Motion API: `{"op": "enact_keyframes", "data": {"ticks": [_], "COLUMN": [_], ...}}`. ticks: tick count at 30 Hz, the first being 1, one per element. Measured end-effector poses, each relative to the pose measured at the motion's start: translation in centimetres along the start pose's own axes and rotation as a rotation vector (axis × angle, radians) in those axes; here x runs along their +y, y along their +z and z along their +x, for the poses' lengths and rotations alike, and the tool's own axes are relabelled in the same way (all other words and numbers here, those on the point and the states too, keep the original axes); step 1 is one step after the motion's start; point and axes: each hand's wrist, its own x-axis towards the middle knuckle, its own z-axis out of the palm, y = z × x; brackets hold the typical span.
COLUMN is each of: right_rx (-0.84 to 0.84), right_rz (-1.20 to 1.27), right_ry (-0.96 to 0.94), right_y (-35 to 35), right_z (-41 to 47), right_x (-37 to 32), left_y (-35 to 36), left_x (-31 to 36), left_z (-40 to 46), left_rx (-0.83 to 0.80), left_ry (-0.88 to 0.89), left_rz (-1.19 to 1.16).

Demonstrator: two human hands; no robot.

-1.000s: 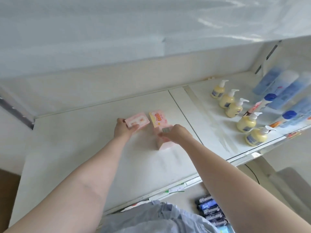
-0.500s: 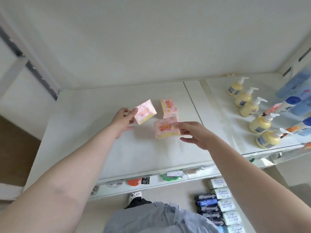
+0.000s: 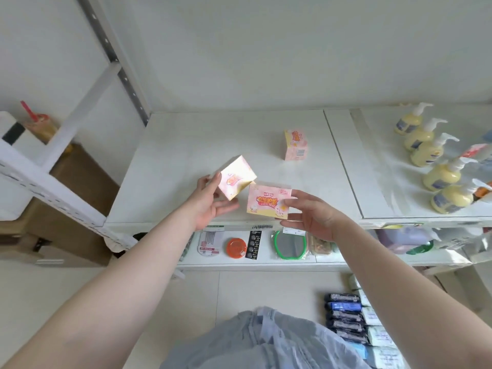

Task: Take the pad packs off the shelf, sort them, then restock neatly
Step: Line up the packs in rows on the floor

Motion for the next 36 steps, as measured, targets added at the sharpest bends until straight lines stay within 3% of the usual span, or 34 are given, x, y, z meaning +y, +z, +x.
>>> {"op": "enact_keyframes", "data": {"ticks": [5, 15, 19, 25, 31, 36], "right_rx": [0.078, 0.345, 0.378, 0.566, 0.716, 0.721], "right_rz": [-0.009, 0.029, 0.009, 0.019, 0.049, 0.119], "right_ry": [-0.065, -0.002, 0.076, 0.159, 0.302, 0.410], "right_y": [2.6, 2.8, 0.1, -6.1, -14.3, -19.0], "right_z": [-4.5, -18.7, -25.9, -36.5, -46.7, -51.1], "right_x": [4.3, 18.0, 23.1, 29.0, 37.5, 43.2], "left_y": [0.5, 1.2, 2.9, 7.5, 14.6, 18.9], "left_x": [-2.6, -15.3, -20.2, -28.4, -40.9, -50.1], "left_z": [-5.1, -15.8, -18.7, -22.7, -27.3, -29.0], "left_rx": [-0.119, -0.279, -0.228, -0.210, -0.103, 0.011], "left_ry": [-0.039, -0.191, -0.202, -0.306, -0.444, -0.494], "left_rz": [-0.082, 0.082, 0.190, 0.386, 0.415, 0.409]}}
